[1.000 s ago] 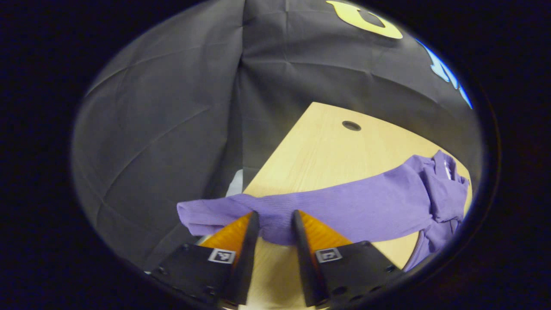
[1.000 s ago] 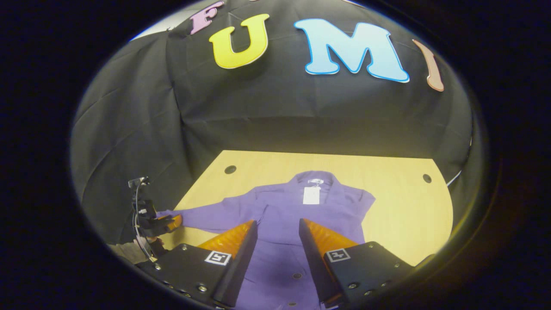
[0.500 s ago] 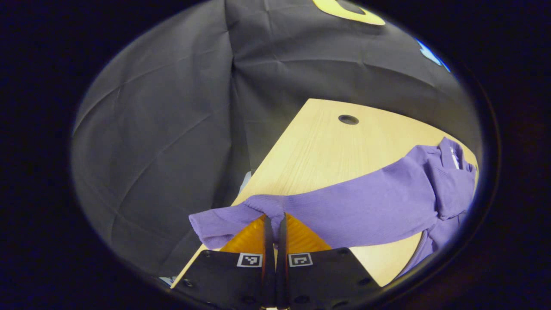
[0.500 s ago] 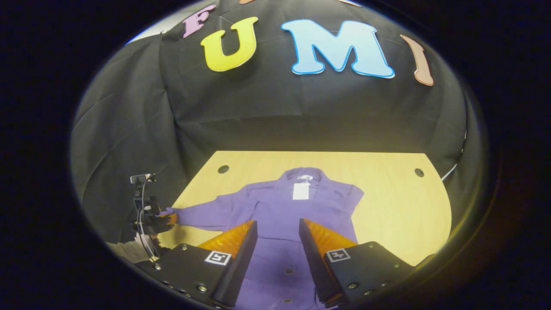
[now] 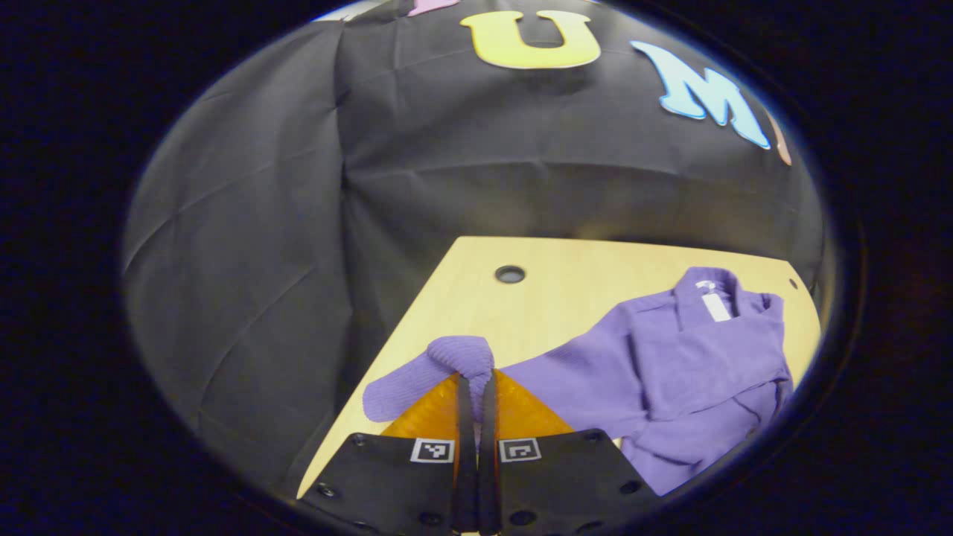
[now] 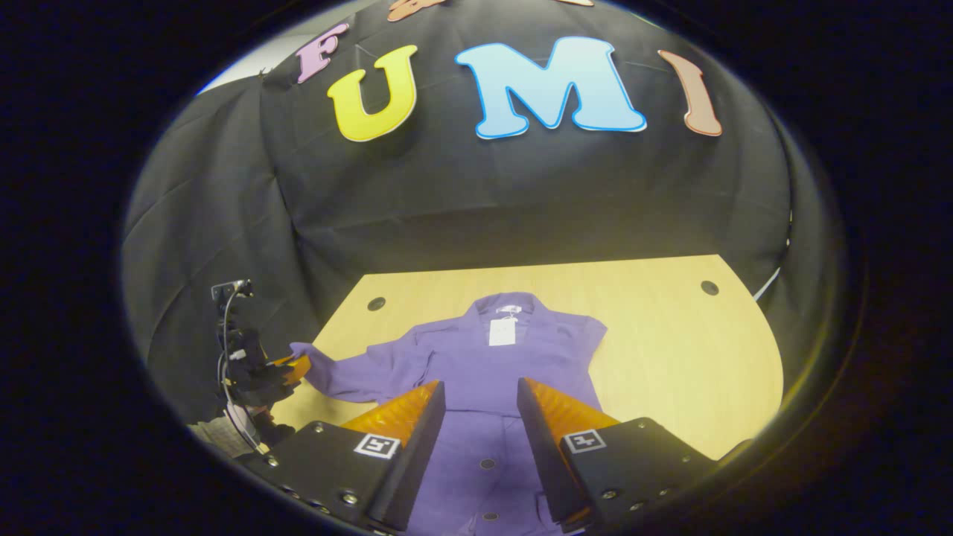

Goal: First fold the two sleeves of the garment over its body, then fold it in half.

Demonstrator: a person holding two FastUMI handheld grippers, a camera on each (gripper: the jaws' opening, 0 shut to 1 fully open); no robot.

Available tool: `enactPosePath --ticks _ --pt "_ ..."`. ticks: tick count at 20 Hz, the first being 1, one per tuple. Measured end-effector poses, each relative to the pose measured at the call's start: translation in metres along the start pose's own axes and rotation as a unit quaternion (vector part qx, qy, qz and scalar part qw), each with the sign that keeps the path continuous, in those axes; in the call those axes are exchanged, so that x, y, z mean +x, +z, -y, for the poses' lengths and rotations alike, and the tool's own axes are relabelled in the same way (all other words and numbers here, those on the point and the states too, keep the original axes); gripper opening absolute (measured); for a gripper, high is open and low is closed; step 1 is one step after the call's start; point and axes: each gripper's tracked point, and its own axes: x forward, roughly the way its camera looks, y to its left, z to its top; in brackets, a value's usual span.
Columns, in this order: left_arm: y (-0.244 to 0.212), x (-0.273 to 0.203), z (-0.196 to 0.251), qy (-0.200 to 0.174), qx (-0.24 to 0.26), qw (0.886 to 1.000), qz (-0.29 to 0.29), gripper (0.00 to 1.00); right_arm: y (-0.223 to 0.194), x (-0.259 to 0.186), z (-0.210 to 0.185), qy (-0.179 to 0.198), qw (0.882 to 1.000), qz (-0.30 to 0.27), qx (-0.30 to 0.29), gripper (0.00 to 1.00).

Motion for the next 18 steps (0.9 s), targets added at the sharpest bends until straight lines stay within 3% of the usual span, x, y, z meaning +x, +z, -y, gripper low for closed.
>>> enactPosePath --ticks 1,3,4,9,15,16,18 --pt "0.009 -0.001 0.018 -0.012 0.008 1.000 0.008 0.07 0.000 -0.004 0.004 -0.003 1.000 0.003 0.003 0.65" --pt "0.024 -0.005 0.056 -0.034 0.024 0.999 0.019 0.08 -0.003 -0.013 0.017 -0.012 1.000 0.007 0.012 0.61" --pt "0.031 -0.009 0.073 -0.047 0.030 0.998 0.024 0.07 -0.004 -0.017 0.024 -0.016 1.000 0.009 0.019 0.65" --pt "0.056 -0.018 0.164 -0.108 0.065 0.991 0.042 0.07 -0.009 -0.041 0.068 -0.052 0.997 0.023 0.053 0.65" --pt "0.063 -0.029 0.285 -0.185 0.109 0.975 0.053 0.07 -0.021 -0.071 0.122 -0.102 0.990 0.032 0.092 0.65" --pt "0.062 -0.032 0.300 -0.198 0.116 0.972 0.052 0.07 -0.023 -0.075 0.130 -0.110 0.988 0.033 0.098 0.60" --pt "0.056 -0.036 0.331 -0.221 0.128 0.965 0.051 0.07 -0.027 -0.086 0.144 -0.126 0.985 0.035 0.110 0.60"
